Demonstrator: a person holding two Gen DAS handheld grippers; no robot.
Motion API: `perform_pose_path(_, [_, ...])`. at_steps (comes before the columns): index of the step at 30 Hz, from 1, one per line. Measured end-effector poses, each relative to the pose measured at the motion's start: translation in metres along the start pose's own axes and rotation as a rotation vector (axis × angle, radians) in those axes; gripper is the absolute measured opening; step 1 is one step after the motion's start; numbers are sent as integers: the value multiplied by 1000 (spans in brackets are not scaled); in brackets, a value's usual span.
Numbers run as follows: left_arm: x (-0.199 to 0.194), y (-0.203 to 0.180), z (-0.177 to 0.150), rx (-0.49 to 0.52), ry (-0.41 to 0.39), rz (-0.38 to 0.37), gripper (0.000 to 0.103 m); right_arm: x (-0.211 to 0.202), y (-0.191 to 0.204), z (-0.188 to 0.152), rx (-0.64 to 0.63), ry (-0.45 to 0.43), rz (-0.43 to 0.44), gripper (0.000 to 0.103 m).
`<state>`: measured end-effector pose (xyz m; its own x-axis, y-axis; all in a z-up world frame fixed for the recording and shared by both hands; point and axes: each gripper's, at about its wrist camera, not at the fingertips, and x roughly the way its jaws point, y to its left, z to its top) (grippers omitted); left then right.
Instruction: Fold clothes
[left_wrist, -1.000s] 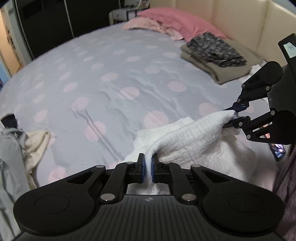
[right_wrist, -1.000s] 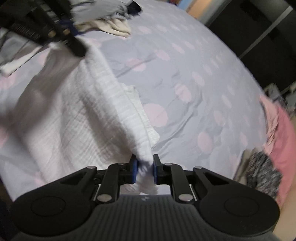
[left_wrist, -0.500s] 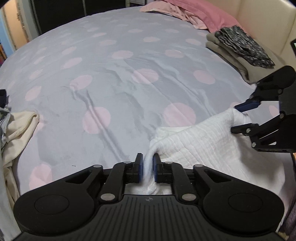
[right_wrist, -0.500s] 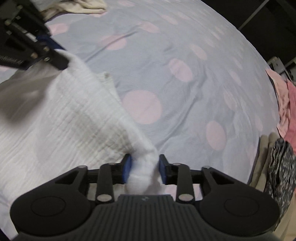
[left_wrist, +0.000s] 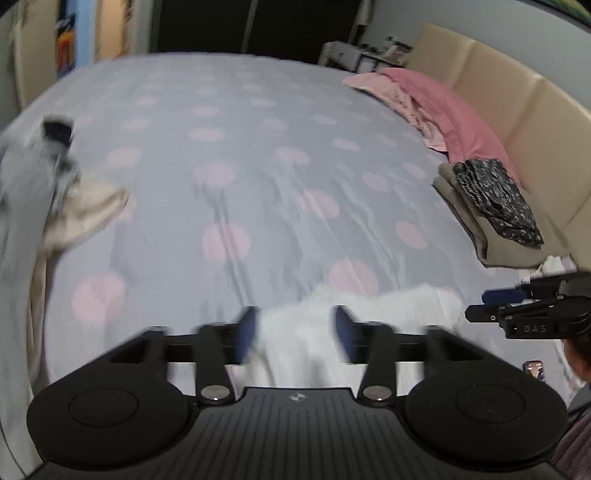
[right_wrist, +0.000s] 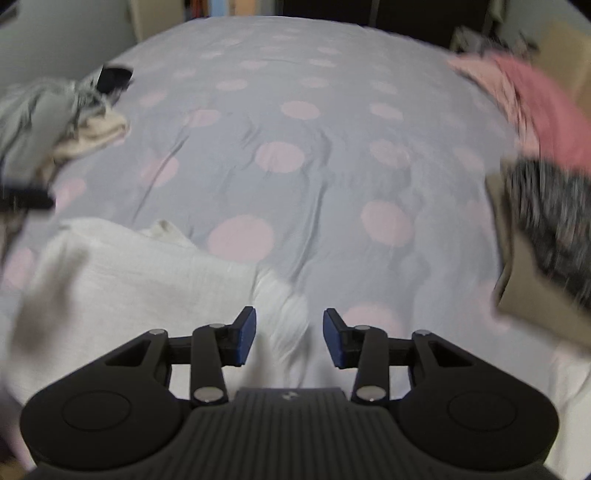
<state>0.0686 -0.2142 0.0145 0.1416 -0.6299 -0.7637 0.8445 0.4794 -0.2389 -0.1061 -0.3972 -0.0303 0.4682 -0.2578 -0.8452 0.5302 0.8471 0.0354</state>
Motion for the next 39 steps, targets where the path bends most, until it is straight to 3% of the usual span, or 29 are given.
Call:
perform_pose_path(3, [7,8,-10,-56,21,5,54,-1,-13,-16,117,-25,54,58])
perform_pose_path(10, [41,28,-18,-132,45,29,56,27,-32,-23,303,-18,99,61])
perform_pose_path(12, [49,30,-17,-148,46,11,51,36,-34,-21,334,-14,104,61])
perform_pose_path(14, [56,29,-15,-148,48,-7,32,46,-34,-19,362,-1,124,61])
perform_pose_path(16, [58,24,-14,-116,39,-5,21,53,-31,-18,377,10,166,54])
perform_pose_path(18, [52,17,-14,-74,-2,-8,16,53,-26,-17,374,9,182,26])
perform_pose_path(19, [47,14,-12,-54,-30,-15,15,48,-24,-16,365,-2,166,15])
perform_pose_path(20, [41,10,-10,-34,-60,-25,14,43,-21,-16,356,-14,149,11])
perform_pose_path(24, [30,-3,-3,48,-144,-19,14,16,-22,-16,384,-98,98,10])
perform_pose_path(27, [48,-4,-1,61,-116,13,14,13,-26,-14,392,-129,78,10])
perform_pose_path(33, [93,-1,-8,92,21,106,14,58,-27,-13,374,-27,45,10])
perform_pose_path(39, [107,-3,-18,130,57,148,15,84,-23,-9,334,37,35,12])
